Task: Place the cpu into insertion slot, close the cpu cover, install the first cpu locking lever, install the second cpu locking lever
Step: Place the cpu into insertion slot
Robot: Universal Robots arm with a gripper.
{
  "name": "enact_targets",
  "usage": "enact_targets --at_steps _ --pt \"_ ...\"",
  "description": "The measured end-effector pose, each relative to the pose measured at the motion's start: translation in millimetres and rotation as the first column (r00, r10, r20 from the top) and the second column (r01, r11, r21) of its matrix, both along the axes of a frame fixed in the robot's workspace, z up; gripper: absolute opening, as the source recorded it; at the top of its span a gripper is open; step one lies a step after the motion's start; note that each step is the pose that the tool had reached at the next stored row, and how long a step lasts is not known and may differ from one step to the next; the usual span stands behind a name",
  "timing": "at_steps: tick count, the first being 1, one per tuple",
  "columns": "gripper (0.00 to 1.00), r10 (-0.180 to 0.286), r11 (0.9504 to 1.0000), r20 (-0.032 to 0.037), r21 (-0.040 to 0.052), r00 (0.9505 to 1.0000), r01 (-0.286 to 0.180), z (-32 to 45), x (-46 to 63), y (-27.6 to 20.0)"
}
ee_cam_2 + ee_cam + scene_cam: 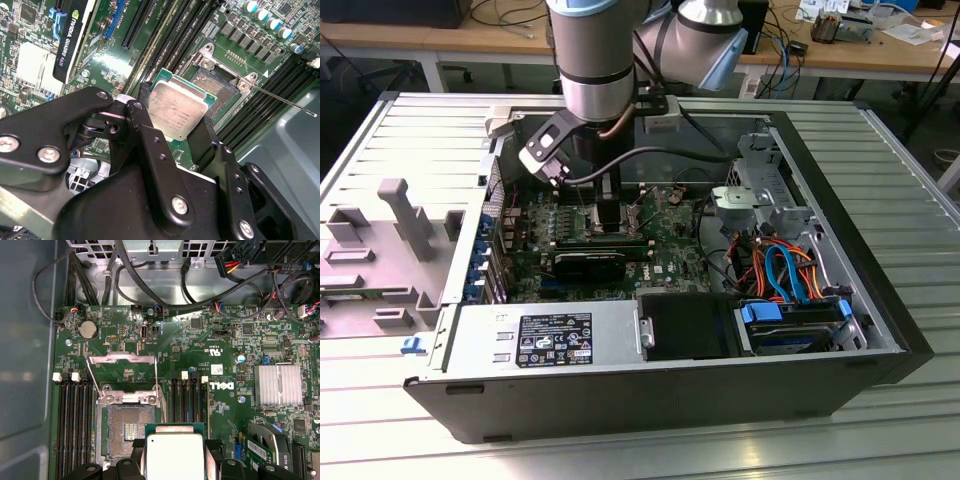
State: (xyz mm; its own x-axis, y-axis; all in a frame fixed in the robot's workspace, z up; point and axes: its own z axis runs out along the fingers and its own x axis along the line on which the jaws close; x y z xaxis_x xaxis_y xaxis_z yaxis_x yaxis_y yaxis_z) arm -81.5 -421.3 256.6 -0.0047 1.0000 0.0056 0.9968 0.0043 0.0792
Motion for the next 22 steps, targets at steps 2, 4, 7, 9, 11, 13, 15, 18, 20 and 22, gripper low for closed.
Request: enact_targets --at_steps 2,4,7,9,11,13,15,18,20,22 --pt "0.55 0.000 1.0000 0.0000 0.0000 1.0000 0.000 0.0 -0.3 0.0" --pt "0.55 0.000 1.0000 0.0000 0.0000 1.0000 0.000 -0.1 -0.5 0.0" --pt "0.55 0.000 1.0000 0.0000 0.0000 1.0000 0.000 -0.2 -1.1 0.0" --pt "0.55 0.000 1.0000 0.0000 0.0000 1.0000 0.000 -0.2 -1.3 0.0" --pt "0.55 0.000 1.0000 0.0000 0.0000 1.0000 0.000 -0.3 -1.6 0.0" --pt "0.55 0.000 1.0000 0.0000 0.0000 1.0000 0.000 -0.4 -2.1 0.0" --pt "0.55 0.000 1.0000 0.0000 0.0000 1.0000 0.000 -0.5 -3.0 0.0" --pt "0.55 0.000 1.0000 0.0000 0.0000 1.0000 0.000 -0.9 -4.9 0.0" --pt "0.55 0.000 1.0000 0.0000 0.0000 1.0000 0.000 -1.3 -6.7 0.0" --pt "0.55 0.000 1.0000 0.0000 0.0000 1.0000 0.000 -1.6 -8.0 0.0"
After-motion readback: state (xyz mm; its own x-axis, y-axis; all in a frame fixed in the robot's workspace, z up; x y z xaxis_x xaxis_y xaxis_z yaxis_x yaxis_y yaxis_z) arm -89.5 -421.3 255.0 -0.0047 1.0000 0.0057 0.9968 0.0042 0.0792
